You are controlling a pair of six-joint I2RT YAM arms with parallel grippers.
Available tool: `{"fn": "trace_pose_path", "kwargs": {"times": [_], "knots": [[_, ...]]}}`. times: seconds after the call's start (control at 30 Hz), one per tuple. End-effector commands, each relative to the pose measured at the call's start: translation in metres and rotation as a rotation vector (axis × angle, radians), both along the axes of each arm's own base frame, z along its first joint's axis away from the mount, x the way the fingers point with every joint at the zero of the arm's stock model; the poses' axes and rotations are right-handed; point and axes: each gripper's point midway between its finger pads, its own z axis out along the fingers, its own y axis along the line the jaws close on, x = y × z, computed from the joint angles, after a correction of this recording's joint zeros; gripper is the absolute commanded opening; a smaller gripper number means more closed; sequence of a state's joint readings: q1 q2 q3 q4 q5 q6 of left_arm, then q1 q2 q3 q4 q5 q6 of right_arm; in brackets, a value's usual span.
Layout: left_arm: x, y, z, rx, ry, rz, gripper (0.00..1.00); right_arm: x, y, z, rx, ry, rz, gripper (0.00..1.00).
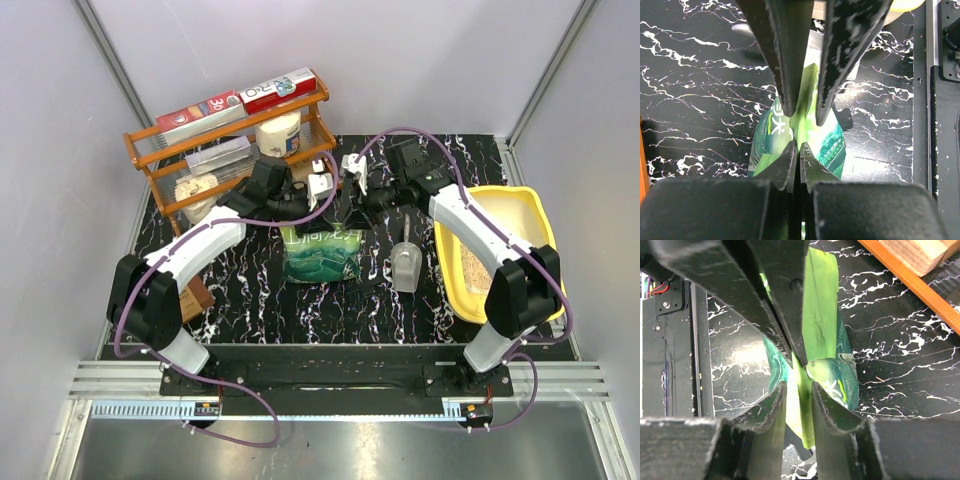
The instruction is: Fill the litter box with clean litter
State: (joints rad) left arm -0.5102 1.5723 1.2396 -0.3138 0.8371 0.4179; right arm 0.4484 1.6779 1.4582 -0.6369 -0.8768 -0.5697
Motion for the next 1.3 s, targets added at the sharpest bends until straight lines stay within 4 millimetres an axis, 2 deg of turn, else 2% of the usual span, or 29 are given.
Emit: {"fn": "trace_pose_path", "kwargs": {"times": [0.0, 0.33, 0.57, 0.6, 0.67, 0.7, 0.77, 0.8, 0.87, 1.07, 1.27], "knots": [[0.005, -0.008, 0.024, -0.041, -0.069, -0.026, 0.0, -0.01, -0.007, 0.025, 0.025, -0.081, 0.024, 0.34], [0.011, -0.01, 0.031, -0.056, -0.06, -0.008, 0.0, -0.012, -0.02, 0.007, -0.055, -0.111, 0.047, 0.33], [0.015, -0.012, 0.04, -0.082, -0.059, -0.009, 0.0, -0.003, -0.028, -0.009, -0.127, -0.14, 0.017, 0.26], [0.016, -0.013, 0.04, -0.084, -0.056, -0.01, 0.0, -0.002, -0.028, -0.008, -0.126, -0.148, 0.017, 0.18], [0.015, -0.014, 0.04, -0.09, -0.047, -0.015, 0.0, 0.001, -0.029, -0.01, -0.131, -0.148, 0.005, 0.12], [0.014, -0.014, 0.04, -0.093, -0.044, -0.02, 0.0, 0.002, -0.028, -0.009, -0.128, -0.148, 0.001, 0.05], [0.01, -0.017, 0.04, -0.109, -0.029, -0.048, 0.02, 0.001, -0.025, -0.005, -0.106, -0.146, 0.007, 0.0], [0.007, -0.019, 0.041, -0.12, -0.018, -0.061, 0.16, 0.0, -0.024, -0.002, -0.093, -0.135, 0.008, 0.0], [0.008, -0.025, 0.044, -0.148, 0.0, -0.067, 0.22, -0.003, -0.019, 0.004, -0.061, -0.113, 0.019, 0.0], [0.008, -0.037, 0.037, -0.146, 0.05, -0.104, 0.22, -0.002, -0.013, 0.007, -0.035, -0.065, 0.011, 0.0], [0.001, -0.031, 0.027, -0.112, 0.064, -0.123, 0.18, -0.001, -0.011, 0.008, -0.02, -0.034, 0.001, 0.0]]}}
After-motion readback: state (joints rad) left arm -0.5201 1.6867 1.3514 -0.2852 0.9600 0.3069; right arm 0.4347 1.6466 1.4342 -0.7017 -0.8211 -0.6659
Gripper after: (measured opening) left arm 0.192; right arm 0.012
